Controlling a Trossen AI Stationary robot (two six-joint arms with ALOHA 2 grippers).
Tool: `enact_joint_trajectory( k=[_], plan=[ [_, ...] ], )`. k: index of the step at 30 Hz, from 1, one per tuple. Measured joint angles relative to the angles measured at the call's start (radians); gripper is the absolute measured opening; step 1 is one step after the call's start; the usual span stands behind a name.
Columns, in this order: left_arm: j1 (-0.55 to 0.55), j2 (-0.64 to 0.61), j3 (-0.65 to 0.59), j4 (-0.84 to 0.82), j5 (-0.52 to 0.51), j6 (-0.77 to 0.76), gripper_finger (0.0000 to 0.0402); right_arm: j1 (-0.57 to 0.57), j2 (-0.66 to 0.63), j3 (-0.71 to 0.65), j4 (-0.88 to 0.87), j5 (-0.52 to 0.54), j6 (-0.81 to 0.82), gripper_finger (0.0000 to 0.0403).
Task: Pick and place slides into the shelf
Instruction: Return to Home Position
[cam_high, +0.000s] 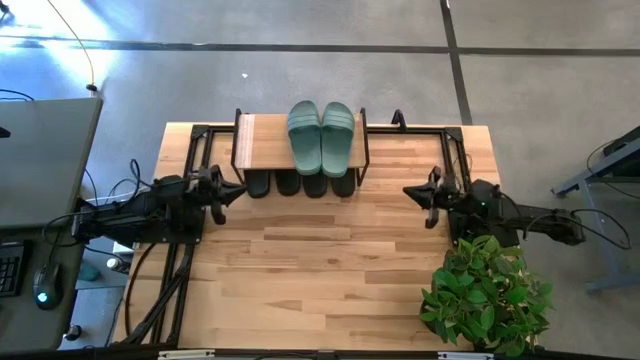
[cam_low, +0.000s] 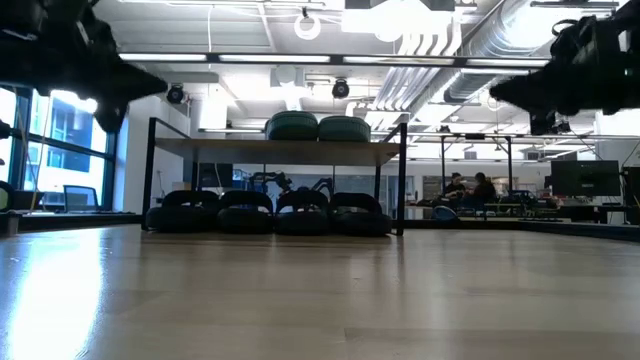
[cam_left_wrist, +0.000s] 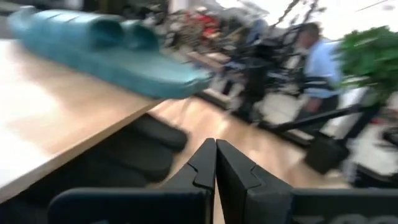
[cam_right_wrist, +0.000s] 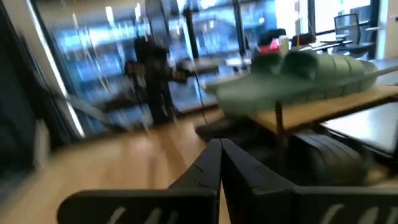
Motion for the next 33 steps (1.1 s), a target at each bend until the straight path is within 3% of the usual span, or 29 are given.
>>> enact_joint_trajectory(
  k=[5, 9, 17, 33],
  plan=[
    [0.000, 0.000, 0.000, -0.075, -0.129, 0.019, 0.0001, 0.000, 0.009, 0.002, -0.067, 0.001, -0.207, 0.0000],
    [0.000, 0.000, 0.000, -0.083, -0.199, 0.055, 0.0001, 0.000, 0.009, 0.002, -0.061, 0.042, -0.235, 0.0000],
    [0.000, 0.000, 0.000, -0.090, -0.191, 0.240, 0.0001, 0.000, 0.009, 0.002, -0.060, 0.045, -0.228, 0.0000],
    [0.000, 0.000, 0.000, -0.105, -0.214, 0.238, 0.0001, 0.000, 0.009, 0.002, -0.061, 0.044, -0.228, 0.0000]
  ],
)
